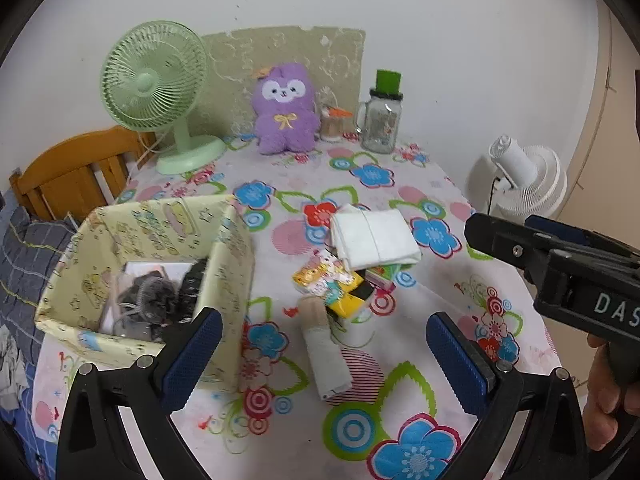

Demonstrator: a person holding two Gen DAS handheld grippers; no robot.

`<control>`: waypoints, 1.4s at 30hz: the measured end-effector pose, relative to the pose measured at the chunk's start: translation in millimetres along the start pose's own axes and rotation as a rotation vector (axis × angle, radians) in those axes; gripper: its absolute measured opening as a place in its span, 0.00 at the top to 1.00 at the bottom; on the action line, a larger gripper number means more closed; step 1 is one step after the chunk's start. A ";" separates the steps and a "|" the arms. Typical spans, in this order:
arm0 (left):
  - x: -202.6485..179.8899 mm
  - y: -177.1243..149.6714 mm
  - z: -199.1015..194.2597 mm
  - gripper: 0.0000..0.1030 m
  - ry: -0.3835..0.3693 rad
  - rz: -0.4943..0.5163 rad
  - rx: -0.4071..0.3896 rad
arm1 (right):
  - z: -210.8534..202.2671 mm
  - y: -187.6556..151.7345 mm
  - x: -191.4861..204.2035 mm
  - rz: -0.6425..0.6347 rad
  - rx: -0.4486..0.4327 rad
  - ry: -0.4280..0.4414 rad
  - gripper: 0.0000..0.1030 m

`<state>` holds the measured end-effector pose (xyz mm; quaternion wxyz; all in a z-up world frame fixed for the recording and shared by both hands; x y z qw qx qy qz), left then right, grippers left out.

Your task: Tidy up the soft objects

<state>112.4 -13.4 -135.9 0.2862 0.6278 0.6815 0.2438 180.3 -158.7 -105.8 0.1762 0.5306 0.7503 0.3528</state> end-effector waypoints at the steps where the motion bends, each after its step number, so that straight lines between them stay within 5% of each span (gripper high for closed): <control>1: -2.4 -1.6 3.9 0.00 -0.002 0.001 0.010 | 1.4 -1.2 -2.3 0.001 0.004 0.000 0.19; 10: -18.6 -14.7 43.7 0.00 -0.061 -0.006 0.131 | 23.0 -10.2 -24.4 0.036 0.042 -0.009 0.19; 31: -12.0 -41.8 106.8 0.04 -0.012 -0.059 0.289 | 82.9 -6.8 -41.3 0.058 0.121 0.000 0.19; 37: -9.1 -38.2 105.7 0.20 -0.002 -0.063 0.266 | 96.5 2.8 -33.0 0.015 0.133 0.000 0.19; 42: -4.4 -34.4 103.7 0.52 0.001 -0.063 0.266 | 104.7 7.9 -28.4 0.009 0.137 0.024 0.19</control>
Point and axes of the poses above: each gripper's, at about its wrist camera, not at the fingertips, and z roughly the way its jaws point, x to its left, y to its top, the point moved 6 cm from there along z, roughly the way its jaws point, and after that the axes turned 3 degrees about -z, right-handed, at the moved point
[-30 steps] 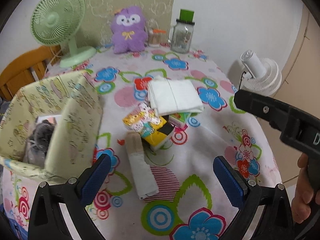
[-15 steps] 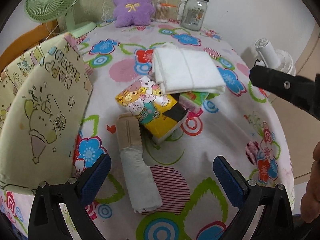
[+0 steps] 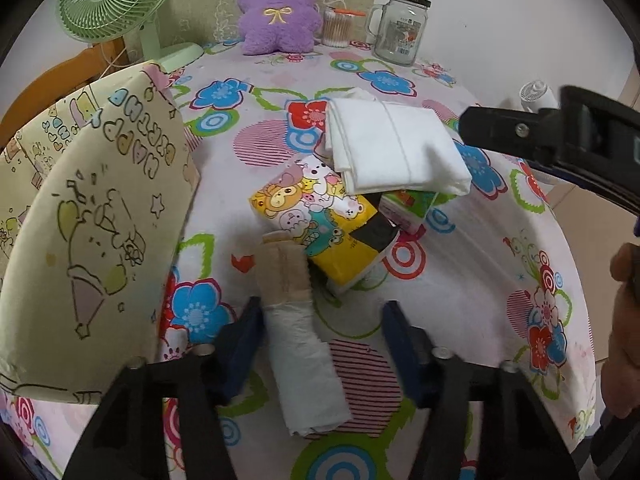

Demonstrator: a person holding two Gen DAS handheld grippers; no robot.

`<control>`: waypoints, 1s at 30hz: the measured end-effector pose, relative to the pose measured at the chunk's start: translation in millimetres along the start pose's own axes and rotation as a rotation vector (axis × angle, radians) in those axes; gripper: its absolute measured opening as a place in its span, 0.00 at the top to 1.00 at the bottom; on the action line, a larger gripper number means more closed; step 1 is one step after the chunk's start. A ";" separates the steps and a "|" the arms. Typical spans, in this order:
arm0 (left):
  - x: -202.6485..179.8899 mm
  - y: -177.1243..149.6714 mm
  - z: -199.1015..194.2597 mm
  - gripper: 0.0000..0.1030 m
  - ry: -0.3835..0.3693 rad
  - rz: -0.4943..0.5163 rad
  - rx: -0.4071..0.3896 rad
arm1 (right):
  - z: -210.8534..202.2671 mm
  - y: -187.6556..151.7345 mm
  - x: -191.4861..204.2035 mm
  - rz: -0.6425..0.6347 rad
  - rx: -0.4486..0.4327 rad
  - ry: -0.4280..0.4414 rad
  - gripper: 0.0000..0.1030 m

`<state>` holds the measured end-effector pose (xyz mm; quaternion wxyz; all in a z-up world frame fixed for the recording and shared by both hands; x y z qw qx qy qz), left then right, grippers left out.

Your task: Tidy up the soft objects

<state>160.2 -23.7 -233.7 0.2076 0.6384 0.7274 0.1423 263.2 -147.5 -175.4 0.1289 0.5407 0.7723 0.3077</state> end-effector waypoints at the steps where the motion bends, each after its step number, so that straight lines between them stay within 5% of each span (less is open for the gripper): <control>1: 0.5 0.1 -0.4 0.55 0.002 0.002 0.001 | 1.8 1.0 0.5 0.001 0.003 0.003 0.19; 14: 4.2 3.1 -15.9 0.77 -0.003 0.012 -0.018 | 29.3 9.4 16.1 -0.012 0.064 0.061 0.19; 25: 8.6 8.0 -20.7 0.82 -0.009 0.014 -0.036 | 52.6 9.3 25.2 -0.021 0.095 0.061 0.20; 30: 10.6 9.9 -23.2 0.82 -0.011 0.013 -0.046 | 55.0 10.8 22.4 -0.013 0.101 0.050 0.54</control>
Point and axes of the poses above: each gripper's, at about its wrist camera, not at the fingertips, and z roughly the way its jaws point, x to its left, y to its top, the point moved 6 cm from there along z, roughly the way its jaws point, and after that the axes turned 3 degrees about -z, right-handed, at the moved point
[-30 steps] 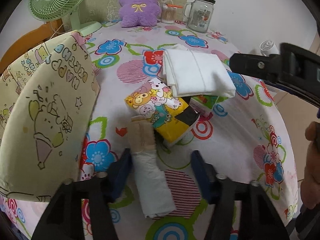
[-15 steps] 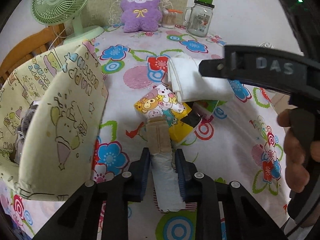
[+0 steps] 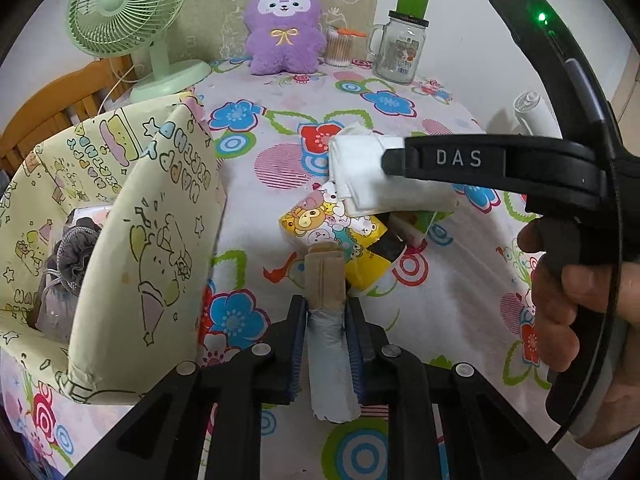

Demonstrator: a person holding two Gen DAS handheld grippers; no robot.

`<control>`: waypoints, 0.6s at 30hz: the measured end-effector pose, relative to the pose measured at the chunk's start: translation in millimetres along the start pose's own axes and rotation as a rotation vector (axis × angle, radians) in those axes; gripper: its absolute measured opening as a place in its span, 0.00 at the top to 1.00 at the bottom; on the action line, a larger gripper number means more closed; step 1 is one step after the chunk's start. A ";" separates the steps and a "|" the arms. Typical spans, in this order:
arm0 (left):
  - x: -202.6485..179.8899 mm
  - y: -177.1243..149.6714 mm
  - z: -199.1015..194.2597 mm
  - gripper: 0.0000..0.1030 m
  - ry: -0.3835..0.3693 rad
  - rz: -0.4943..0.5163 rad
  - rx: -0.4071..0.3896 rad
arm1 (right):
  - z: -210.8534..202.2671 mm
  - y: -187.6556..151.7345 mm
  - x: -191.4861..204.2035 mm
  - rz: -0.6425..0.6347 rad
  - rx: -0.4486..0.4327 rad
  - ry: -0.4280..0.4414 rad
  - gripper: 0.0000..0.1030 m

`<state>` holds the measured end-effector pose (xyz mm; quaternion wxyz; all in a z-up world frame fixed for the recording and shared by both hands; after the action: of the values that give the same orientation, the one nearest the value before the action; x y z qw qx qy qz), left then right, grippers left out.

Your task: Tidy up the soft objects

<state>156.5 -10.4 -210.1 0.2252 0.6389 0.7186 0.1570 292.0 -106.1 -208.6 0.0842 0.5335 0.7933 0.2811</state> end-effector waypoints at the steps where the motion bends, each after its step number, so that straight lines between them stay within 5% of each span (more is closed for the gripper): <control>1: 0.3 0.1 -0.4 0.82 0.000 -0.001 -0.001 | -0.5 0.0 0.4 -0.001 0.001 0.004 0.56; 18: 3.7 6.1 -32.6 0.82 -0.010 -0.004 -0.071 | -39.7 6.8 7.4 -0.009 -0.094 -0.016 0.66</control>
<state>144.3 -4.0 -179.7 0.2518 0.6300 0.7126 0.1786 277.2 -111.8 -170.8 0.1169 0.5276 0.7809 0.3132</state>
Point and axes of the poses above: each gripper's, at about its wrist camera, not at the fingertips, and z roughly the way its jaws point, x to its left, y to its top, the point moved 6 cm from there along z, roughly the way its jaws point, and after that the axes turned 3 degrees about -z, right-handed, at the moved point
